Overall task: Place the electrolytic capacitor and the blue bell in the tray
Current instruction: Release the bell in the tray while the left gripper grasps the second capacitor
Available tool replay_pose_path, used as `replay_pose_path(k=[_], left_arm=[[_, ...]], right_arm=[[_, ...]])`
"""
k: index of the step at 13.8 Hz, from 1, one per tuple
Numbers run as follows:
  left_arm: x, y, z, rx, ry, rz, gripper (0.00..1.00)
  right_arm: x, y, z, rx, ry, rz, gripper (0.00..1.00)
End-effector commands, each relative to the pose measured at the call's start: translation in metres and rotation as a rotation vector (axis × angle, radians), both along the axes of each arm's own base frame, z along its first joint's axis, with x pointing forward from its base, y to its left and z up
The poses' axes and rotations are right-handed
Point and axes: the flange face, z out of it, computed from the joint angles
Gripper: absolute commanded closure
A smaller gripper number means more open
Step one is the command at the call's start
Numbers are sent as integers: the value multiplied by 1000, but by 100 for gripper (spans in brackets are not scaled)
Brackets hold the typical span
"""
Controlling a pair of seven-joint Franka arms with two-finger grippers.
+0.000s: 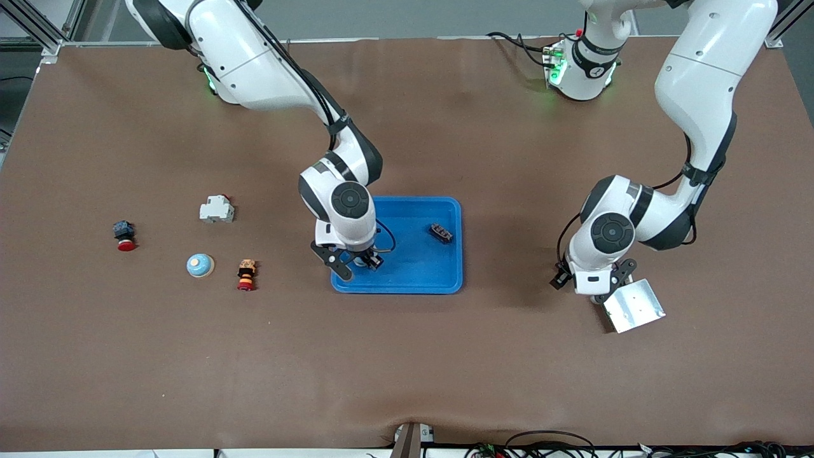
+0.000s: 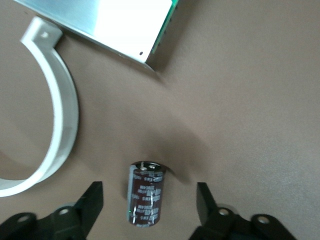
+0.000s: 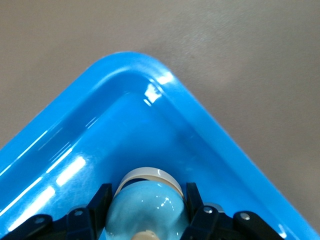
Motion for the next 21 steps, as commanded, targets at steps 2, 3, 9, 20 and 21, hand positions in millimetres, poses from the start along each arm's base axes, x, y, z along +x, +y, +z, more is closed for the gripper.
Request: replay_pose_path(k=[2, 3, 9, 20, 21], left_arm=[[-3, -5, -5, -2, -8, -6, 49], [-3, -4, -4, 3, -6, -3, 76], [-2, -28, 23, -16, -46, -14, 100], [-32, -226, 89, -167, -173, 131, 100], [-38, -245, 84, -178, -169, 133, 100]], right_arm=[[9, 8, -5, -22, -20, -14, 100], [10, 7, -5, -22, -20, -16, 100], [16, 1, 4, -31, -32, 4, 0], [56, -154, 113, -84, 146, 359, 0], [53, -187, 112, -65, 117, 397, 0]])
